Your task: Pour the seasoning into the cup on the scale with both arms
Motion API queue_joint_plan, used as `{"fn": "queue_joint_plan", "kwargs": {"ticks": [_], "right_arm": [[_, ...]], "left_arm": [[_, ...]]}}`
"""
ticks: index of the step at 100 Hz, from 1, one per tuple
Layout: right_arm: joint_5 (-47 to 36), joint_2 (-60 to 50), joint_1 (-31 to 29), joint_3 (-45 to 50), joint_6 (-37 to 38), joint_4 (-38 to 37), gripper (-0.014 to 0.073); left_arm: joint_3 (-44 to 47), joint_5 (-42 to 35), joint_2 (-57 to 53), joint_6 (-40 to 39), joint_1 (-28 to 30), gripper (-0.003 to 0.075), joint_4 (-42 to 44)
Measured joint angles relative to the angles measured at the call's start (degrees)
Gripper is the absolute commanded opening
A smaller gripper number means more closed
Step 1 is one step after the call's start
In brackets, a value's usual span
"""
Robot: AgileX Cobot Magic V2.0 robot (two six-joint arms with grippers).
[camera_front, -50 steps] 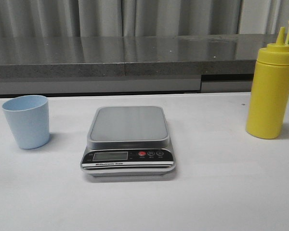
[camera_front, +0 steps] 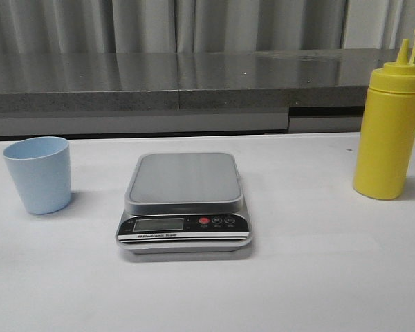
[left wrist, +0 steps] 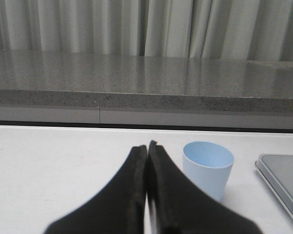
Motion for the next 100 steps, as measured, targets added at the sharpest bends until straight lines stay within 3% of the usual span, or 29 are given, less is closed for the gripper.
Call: {"fn": "queue_joint_plan", "kwargs": {"ticks": [31,49,90,100], "right_arm": [[0.0,0.0,0.0,0.0,0.0,0.0,-0.0067],[0.0,0.0,0.0,0.0,0.0,0.0,-0.0067],[0.0,0.0,0.0,0.0,0.0,0.0,-0.0067],[0.0,0.0,0.0,0.0,0.0,0.0,-0.0067]], "left_arm": [[-0.6,2.0,0.0,0.0,0.0,-0.0021,0.0],[-8.4,7.8,3.5,-0.1,0.0,-0.0021,0.0],[-34.0,22.9,35.2,2.9,0.0,-0.0016,1.8],[-39.8,26.1,43.4,2.9,0.0,0.0063,2.0]]}}
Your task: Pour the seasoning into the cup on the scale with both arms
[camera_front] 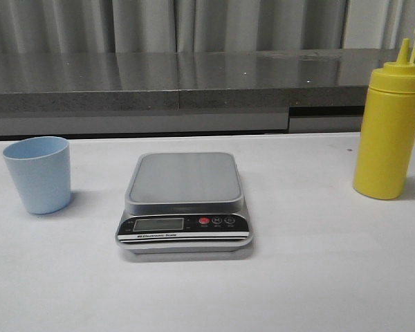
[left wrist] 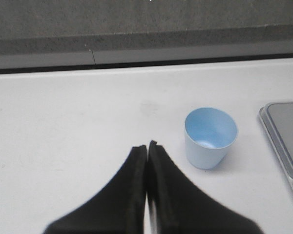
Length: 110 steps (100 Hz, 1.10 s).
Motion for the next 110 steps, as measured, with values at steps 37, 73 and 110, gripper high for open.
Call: {"fn": "queue_joint_plan", "kwargs": {"ticks": [37,73,110], "right_arm": [[0.0,0.0,0.0,0.0,0.0,0.0,-0.0067],[0.0,0.0,0.0,0.0,0.0,0.0,-0.0067],[0.0,0.0,0.0,0.0,0.0,0.0,-0.0067]], "left_arm": [[-14.8,2.3,23.6,1.8,-0.1,0.0569,-0.6],[-27.1,12.3,42.4,3.0,-3.9,0.0492,-2.2],[-32.9,13.6,54.8,3.0,-4.9,0.0492,-3.8]]}}
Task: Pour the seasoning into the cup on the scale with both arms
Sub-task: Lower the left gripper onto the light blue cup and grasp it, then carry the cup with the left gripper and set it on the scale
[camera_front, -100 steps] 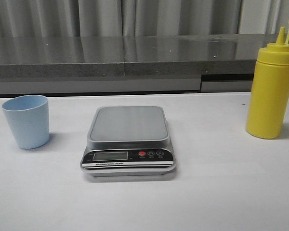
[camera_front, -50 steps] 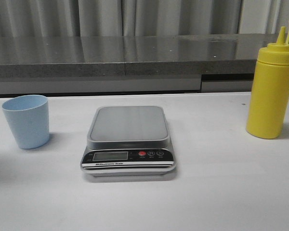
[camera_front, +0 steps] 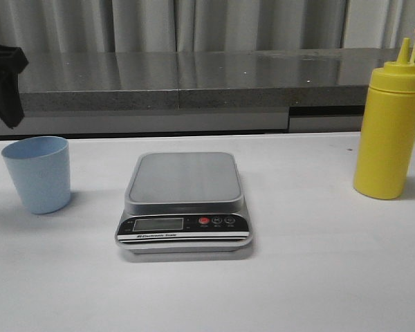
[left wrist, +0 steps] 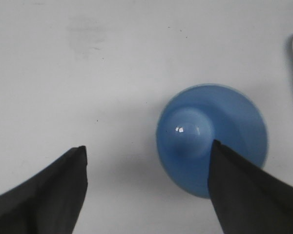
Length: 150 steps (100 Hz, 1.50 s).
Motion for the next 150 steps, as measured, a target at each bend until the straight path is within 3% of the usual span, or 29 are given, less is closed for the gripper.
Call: {"fn": "queue_joint_plan", "kwargs": {"ticks": [43,55,67,80,119,150], "right_arm": [[0.0,0.0,0.0,0.0,0.0,0.0,-0.0067],[0.0,0.0,0.0,0.0,0.0,0.0,-0.0067],[0.0,0.0,0.0,0.0,0.0,0.0,-0.0067],[0.0,0.0,0.0,0.0,0.0,0.0,-0.0067],[0.0,0.0,0.0,0.0,0.0,0.0,-0.0067],[0.0,0.0,0.0,0.0,0.0,0.0,-0.0067]], "left_arm": [[-0.1,-2.7,8.2,0.0,0.0,0.0472,-0.1],[-0.1,-3.2,8.6,0.0,0.0,0.0345,-0.5],[-0.1,-3.7,8.6,0.0,0.0,0.0142,-0.7],[-0.1,-3.8,8.6,0.0,0.0,-0.0022,-1.6],[-2.2,-0.8,8.7,0.0,-0.1,-0.002,-2.4],[-18.0,9.0,8.7,1.0,-5.5,-0.002,-1.9]]}}
